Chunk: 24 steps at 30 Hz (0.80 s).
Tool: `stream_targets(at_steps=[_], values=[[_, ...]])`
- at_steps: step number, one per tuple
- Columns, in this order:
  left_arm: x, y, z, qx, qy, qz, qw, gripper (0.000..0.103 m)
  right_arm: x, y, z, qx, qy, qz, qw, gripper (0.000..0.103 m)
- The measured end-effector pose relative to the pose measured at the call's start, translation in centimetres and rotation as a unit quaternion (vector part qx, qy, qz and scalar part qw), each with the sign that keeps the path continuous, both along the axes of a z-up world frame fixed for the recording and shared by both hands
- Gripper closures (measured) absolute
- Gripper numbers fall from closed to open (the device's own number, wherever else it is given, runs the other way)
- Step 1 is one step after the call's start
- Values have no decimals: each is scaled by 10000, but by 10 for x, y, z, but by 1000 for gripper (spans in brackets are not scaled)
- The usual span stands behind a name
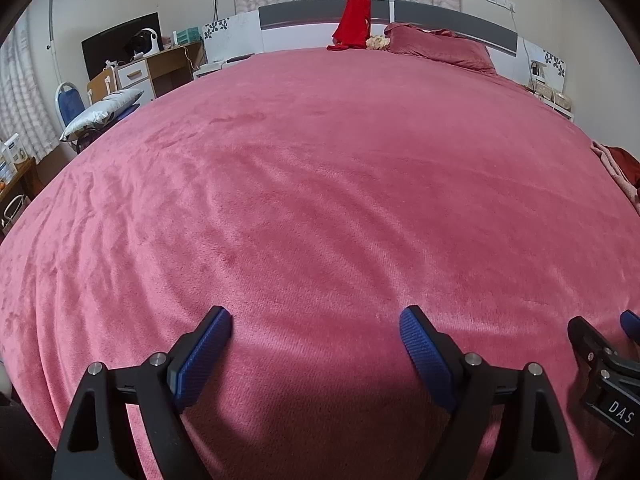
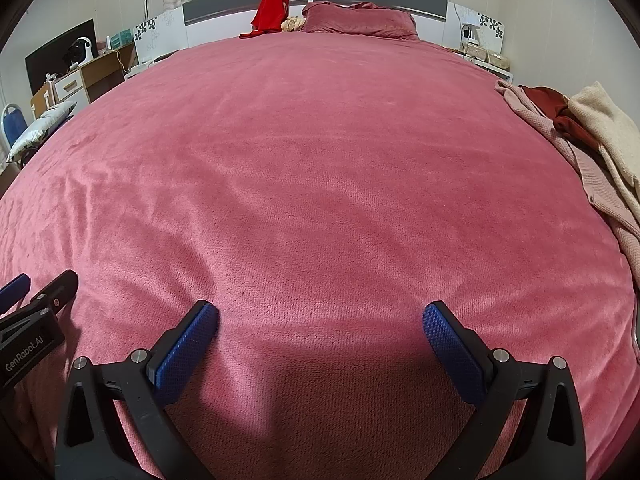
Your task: Fold clothes
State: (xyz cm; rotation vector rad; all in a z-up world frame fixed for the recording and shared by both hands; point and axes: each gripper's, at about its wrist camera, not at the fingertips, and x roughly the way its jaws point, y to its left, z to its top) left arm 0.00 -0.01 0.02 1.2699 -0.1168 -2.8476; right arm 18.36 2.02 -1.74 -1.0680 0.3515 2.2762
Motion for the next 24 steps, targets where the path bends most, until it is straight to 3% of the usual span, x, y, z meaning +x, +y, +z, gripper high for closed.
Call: stream_targets(at_steps=[24], values=[[-4, -3, 1, 110, -44, 2, 9999, 14, -3, 1, 0, 24, -5, 1, 10000, 0]])
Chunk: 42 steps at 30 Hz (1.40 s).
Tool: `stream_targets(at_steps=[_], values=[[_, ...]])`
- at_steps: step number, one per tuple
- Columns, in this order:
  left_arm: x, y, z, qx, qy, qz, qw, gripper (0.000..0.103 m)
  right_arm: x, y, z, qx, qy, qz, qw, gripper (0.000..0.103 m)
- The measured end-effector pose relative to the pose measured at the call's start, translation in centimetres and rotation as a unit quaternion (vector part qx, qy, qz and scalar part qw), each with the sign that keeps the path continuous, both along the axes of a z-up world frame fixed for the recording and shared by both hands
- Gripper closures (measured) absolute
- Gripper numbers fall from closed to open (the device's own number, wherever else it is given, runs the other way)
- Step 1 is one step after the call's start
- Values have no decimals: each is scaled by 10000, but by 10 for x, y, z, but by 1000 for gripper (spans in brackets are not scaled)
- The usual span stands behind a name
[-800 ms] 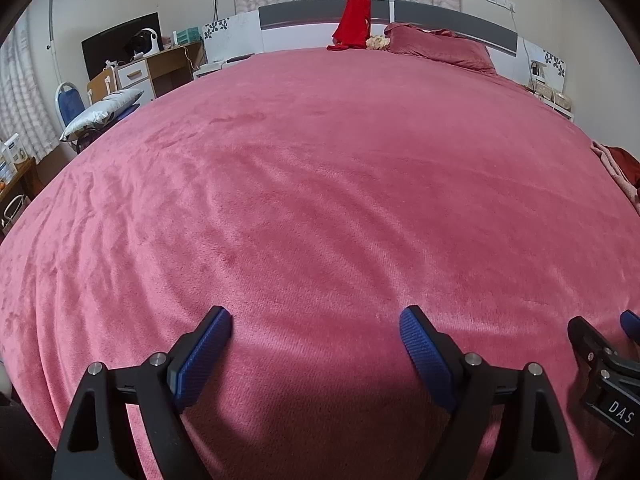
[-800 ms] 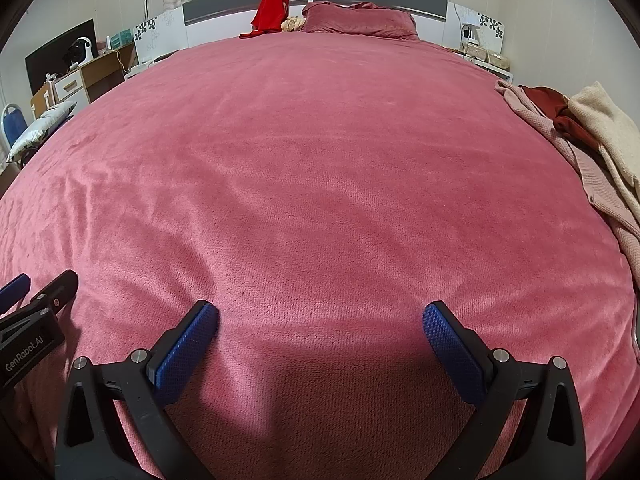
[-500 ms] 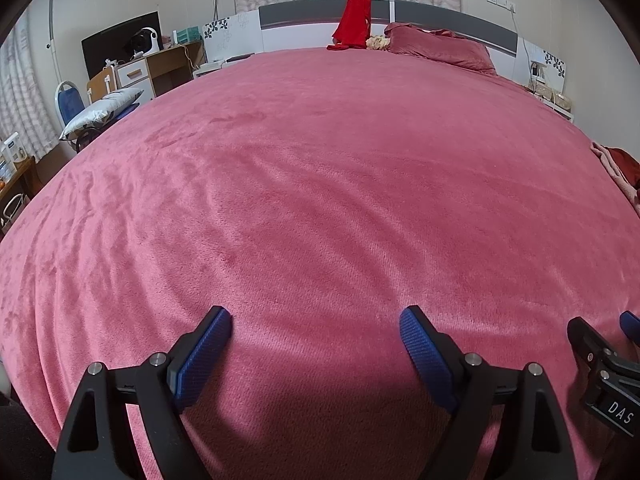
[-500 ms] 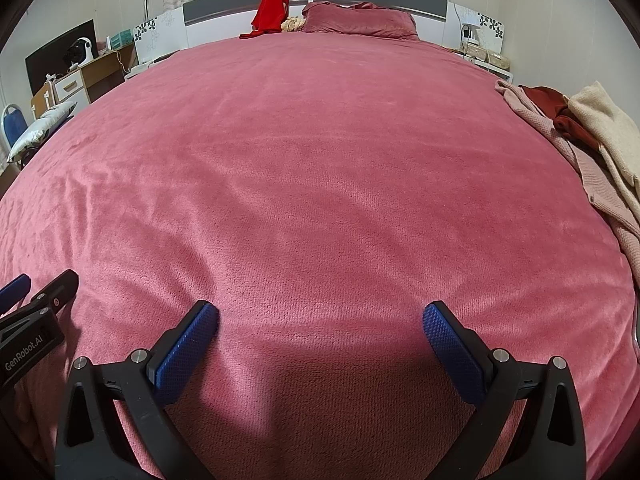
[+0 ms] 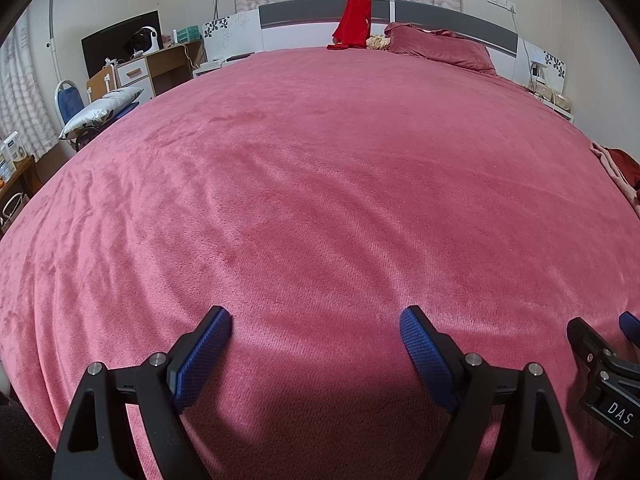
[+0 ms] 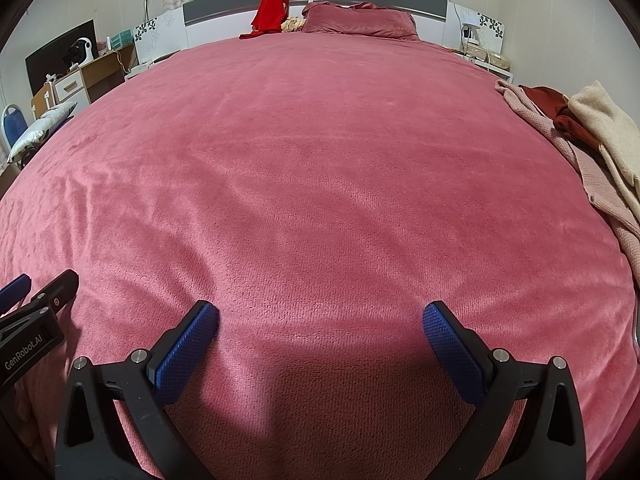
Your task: Fold clothes
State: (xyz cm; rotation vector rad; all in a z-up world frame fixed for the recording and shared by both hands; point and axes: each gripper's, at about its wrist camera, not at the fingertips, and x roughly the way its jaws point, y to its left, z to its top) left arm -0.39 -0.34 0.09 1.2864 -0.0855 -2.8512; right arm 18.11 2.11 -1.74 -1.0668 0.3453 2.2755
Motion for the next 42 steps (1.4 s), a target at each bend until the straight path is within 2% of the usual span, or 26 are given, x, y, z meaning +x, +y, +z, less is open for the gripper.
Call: stream_targets(at_steps=[42], values=[[1, -2, 0, 34, -16, -5, 10000, 14, 3, -7, 1, 3, 8, 3, 10000, 0]])
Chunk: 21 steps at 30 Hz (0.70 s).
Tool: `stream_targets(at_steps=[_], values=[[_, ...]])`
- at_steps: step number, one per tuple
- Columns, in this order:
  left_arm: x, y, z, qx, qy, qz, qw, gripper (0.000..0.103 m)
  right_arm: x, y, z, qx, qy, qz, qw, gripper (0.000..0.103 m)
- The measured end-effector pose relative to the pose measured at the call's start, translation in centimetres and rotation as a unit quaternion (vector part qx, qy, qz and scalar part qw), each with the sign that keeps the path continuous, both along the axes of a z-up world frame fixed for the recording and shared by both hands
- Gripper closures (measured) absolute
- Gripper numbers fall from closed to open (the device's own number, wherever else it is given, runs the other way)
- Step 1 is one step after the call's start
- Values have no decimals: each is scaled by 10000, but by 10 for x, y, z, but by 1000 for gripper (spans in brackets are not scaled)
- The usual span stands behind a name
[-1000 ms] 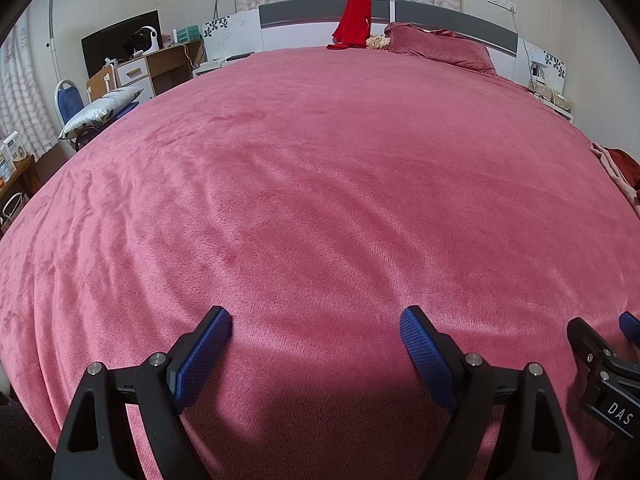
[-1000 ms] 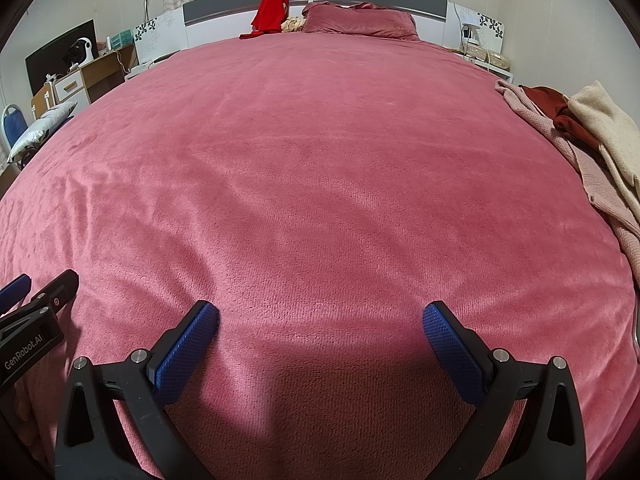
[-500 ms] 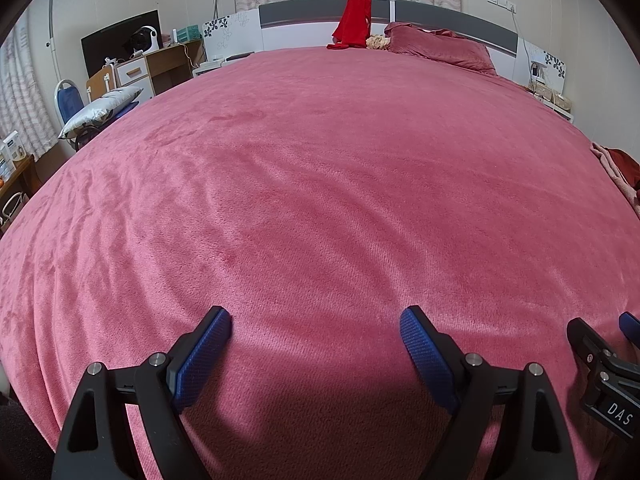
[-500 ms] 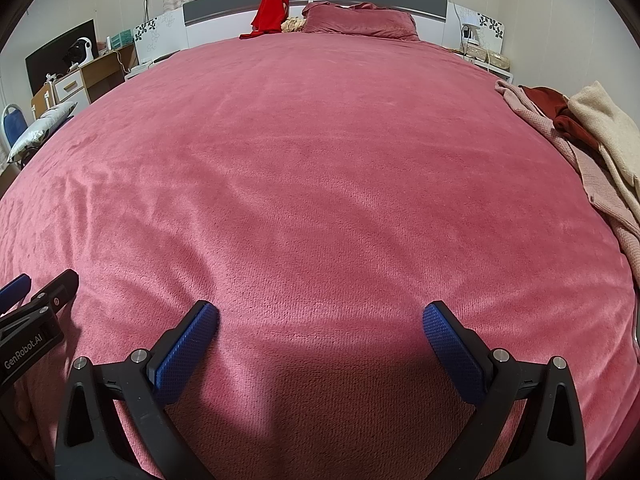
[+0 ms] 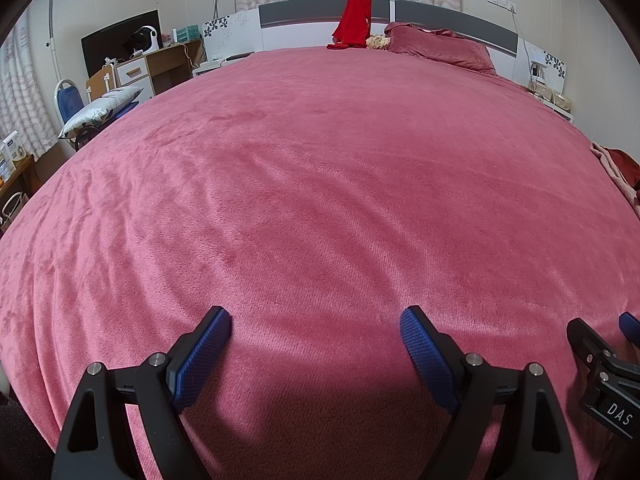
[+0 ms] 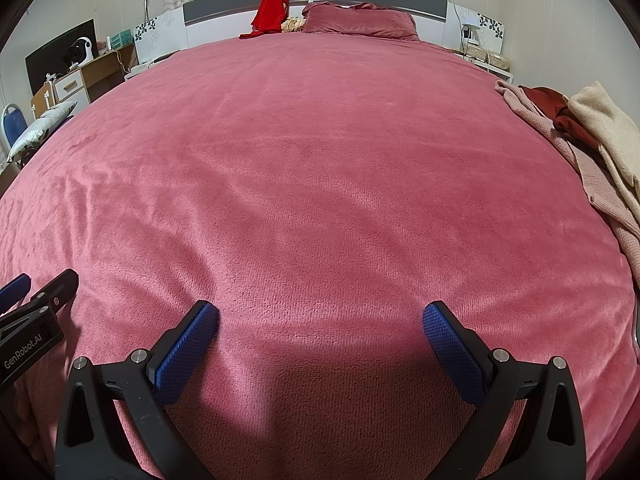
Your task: Fold clothes
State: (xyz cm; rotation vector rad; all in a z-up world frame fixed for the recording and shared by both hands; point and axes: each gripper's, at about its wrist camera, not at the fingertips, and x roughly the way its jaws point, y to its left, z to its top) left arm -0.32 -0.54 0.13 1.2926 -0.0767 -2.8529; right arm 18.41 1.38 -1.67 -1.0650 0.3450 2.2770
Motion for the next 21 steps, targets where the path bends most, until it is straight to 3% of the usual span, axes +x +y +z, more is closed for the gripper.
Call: stream_targets(at_steps=[18, 21], values=[[0, 0, 0, 13, 2, -6, 10000, 14, 0, 2, 0, -61, -16, 45, 10000, 0], [1, 1, 0, 5, 7, -5, 10000, 13, -3, 18, -2, -70, 2, 44, 10000, 0]])
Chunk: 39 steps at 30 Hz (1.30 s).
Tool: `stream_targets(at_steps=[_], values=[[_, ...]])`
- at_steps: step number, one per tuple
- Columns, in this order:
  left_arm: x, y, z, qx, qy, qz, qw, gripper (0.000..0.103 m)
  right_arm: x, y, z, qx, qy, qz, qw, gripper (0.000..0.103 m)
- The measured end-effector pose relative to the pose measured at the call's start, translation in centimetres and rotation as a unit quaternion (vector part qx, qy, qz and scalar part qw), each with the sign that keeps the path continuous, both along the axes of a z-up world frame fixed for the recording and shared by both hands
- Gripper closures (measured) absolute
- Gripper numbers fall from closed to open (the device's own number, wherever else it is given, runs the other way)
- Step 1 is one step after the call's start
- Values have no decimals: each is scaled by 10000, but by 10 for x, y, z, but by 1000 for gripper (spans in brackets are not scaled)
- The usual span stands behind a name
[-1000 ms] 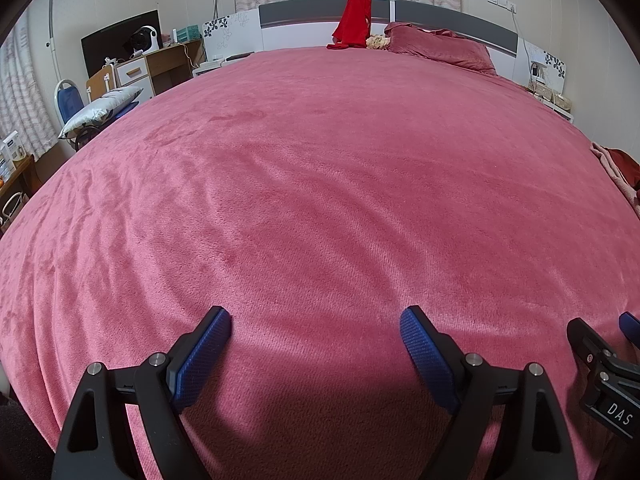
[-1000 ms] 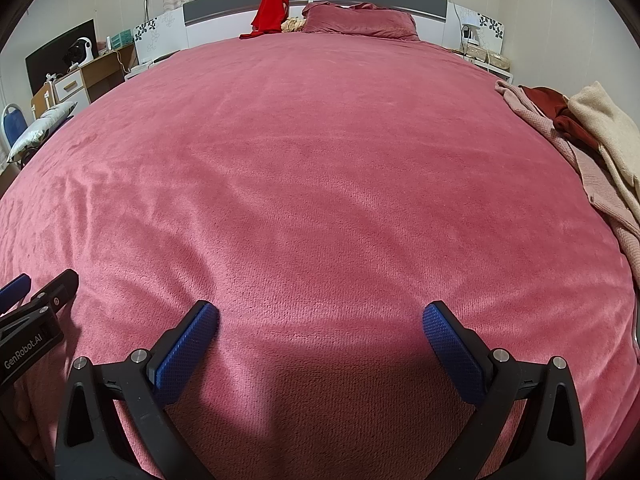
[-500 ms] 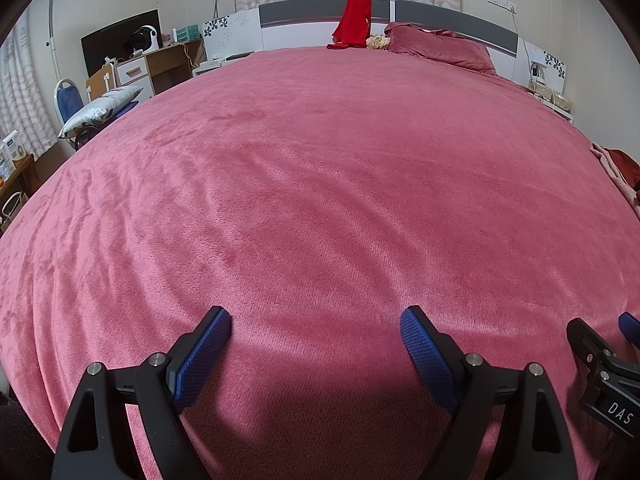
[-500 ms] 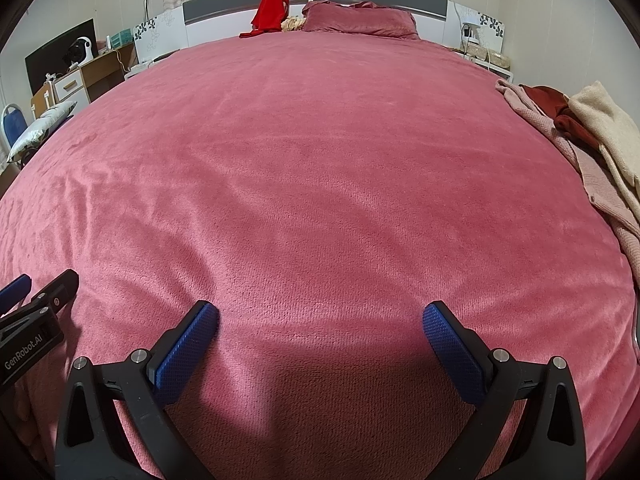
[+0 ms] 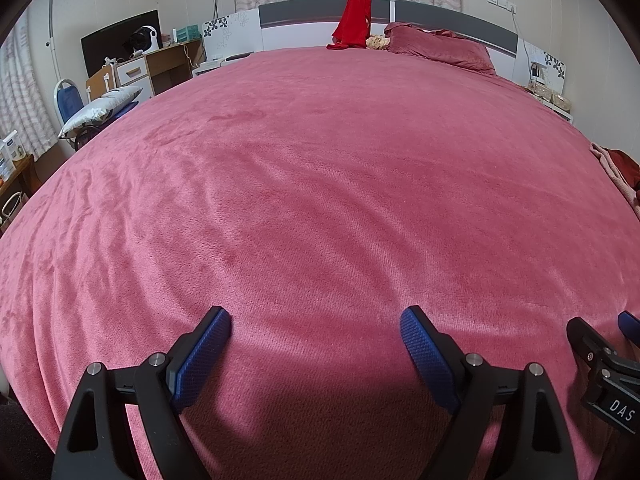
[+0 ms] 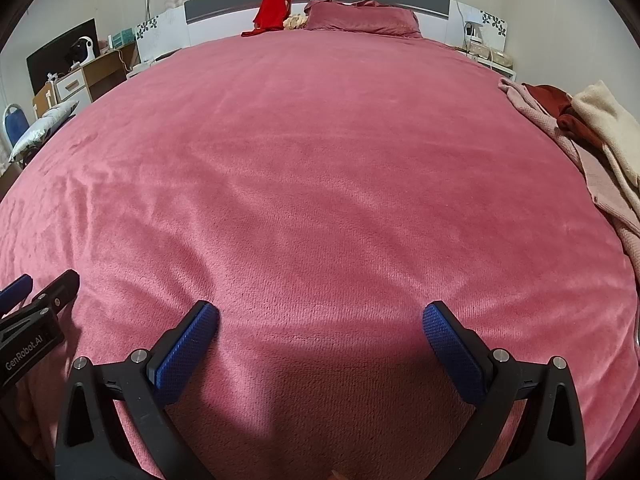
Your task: Fold clothes
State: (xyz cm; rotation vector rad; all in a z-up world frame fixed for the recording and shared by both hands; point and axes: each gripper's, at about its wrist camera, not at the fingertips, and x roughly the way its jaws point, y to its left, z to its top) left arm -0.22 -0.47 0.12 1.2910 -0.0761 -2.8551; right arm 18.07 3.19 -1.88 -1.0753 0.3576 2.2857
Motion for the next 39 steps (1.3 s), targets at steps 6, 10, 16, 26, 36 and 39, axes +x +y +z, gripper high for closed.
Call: stream_targets(at_steps=[6, 10, 16, 26, 36, 39], values=[[1, 2, 0, -2, 4, -2, 10000, 13, 0, -4, 0, 31, -4, -1, 10000, 0], [2, 2, 1, -1, 8, -3, 10000, 13, 1, -5, 0, 32, 12, 2, 10000, 0], [2, 1, 1, 2, 11, -5, 10000, 13, 1, -6, 0, 40, 8, 1, 10000, 0], [1, 0, 0, -2, 17, -10, 10000, 13, 1, -6, 1, 63, -8, 3, 10000, 0], [1, 1, 0, -7, 21, -16, 10000, 13, 2, -9, 1, 66, -3, 1, 10000, 0], [2, 1, 0, -5, 23, -17, 10000, 13, 2, -12, 0, 70, -1, 0, 10000, 0]])
